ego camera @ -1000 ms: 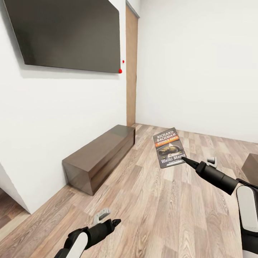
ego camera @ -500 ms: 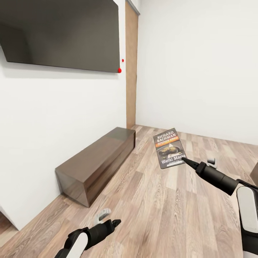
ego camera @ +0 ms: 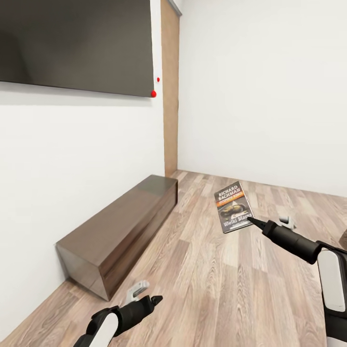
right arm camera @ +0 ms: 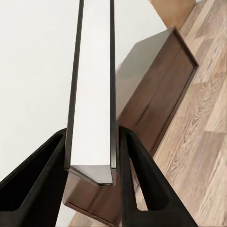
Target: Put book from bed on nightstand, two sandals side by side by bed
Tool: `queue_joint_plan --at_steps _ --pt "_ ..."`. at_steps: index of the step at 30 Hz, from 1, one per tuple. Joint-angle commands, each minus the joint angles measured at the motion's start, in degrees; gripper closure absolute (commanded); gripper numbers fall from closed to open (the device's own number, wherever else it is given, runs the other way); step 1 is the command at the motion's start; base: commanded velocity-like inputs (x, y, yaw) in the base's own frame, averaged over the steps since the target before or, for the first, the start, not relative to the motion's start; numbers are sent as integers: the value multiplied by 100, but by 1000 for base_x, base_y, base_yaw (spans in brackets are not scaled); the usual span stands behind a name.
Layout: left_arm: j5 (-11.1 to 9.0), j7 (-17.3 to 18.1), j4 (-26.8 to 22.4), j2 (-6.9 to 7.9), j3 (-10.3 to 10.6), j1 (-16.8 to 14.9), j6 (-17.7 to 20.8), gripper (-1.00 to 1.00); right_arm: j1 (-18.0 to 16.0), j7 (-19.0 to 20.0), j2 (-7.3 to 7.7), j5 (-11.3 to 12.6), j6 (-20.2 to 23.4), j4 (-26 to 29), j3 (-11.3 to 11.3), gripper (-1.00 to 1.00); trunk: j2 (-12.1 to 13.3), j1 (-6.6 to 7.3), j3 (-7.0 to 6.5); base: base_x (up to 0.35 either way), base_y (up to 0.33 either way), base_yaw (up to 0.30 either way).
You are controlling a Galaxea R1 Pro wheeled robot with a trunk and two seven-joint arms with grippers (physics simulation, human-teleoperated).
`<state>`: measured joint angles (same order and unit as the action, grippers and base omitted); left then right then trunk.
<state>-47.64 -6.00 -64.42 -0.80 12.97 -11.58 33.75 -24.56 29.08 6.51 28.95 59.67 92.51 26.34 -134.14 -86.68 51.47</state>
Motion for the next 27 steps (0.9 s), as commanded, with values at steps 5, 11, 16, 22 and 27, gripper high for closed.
queue_joint_plan --at_steps 5,11,16,22,27 --pt "-61 -58 -9 1 4 -2 17 -100 -6 41 -1 -10 33 -1 21 100 -2 -2 6 327 0 -241" --pt "-61 -58 -9 1 4 -2 17 -100 -5 38 -1 -11 33 1 26 100 -2 -2 6 327 0 -259" --pt "-61 -59 -9 1 4 -2 17 -100 -5 37 0 -12 33 3 28 100 -2 -2 6 327 0 -264" --pt "-58 -59 -7 1 4 -2 17 -100 -5 37 4 -12 33 3 28 100 -2 -2 6 327 0 -265" --pt "-58 -59 -8 1 4 -2 17 -100 -5 37 7 -12 33 4 33 100 -2 -2 6 327 0 -266"
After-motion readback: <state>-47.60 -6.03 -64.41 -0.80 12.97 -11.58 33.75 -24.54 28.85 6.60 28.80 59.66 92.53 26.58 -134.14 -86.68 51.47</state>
